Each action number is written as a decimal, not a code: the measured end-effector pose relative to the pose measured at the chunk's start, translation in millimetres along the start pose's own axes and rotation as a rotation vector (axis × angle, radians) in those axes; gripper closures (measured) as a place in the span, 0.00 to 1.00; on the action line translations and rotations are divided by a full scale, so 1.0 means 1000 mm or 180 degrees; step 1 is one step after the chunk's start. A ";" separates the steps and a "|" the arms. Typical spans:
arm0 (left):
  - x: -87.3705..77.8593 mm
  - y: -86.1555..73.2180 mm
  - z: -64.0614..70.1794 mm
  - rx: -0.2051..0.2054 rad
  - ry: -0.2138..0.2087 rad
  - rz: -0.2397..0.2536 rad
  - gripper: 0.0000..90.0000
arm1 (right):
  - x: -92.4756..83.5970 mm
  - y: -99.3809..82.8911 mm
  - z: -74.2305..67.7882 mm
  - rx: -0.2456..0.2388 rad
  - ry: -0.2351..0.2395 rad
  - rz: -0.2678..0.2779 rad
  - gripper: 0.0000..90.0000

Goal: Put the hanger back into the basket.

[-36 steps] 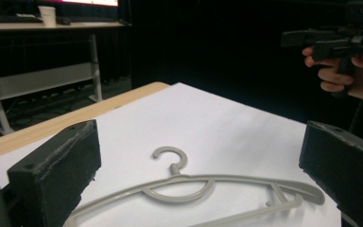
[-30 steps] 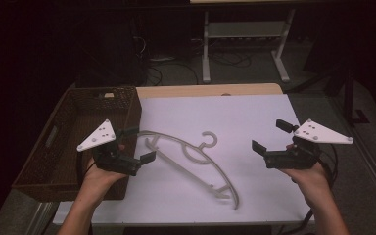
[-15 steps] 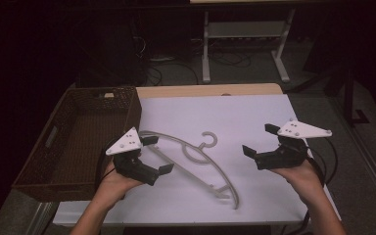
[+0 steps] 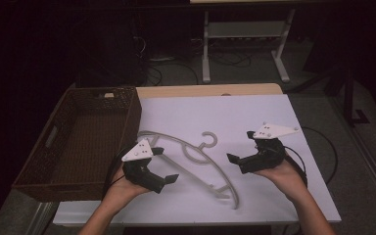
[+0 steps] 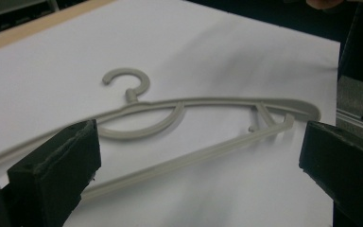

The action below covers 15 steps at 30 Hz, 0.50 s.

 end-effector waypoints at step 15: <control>0.008 -0.017 0.001 -0.0019 -0.0041 -0.0087 0.00 | 0.050 -0.016 -0.021 -0.0050 0.0319 -0.0670 0.24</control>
Point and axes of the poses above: each handheld gripper's, and its own axes: x roughly forward along the jaws, y roughly out of its top, z roughly to its right, the point moved 4 cm from there along x, roughly forward along the jaws, and after that the axes turned 2 degrees about -z, right-handed, at the moved point
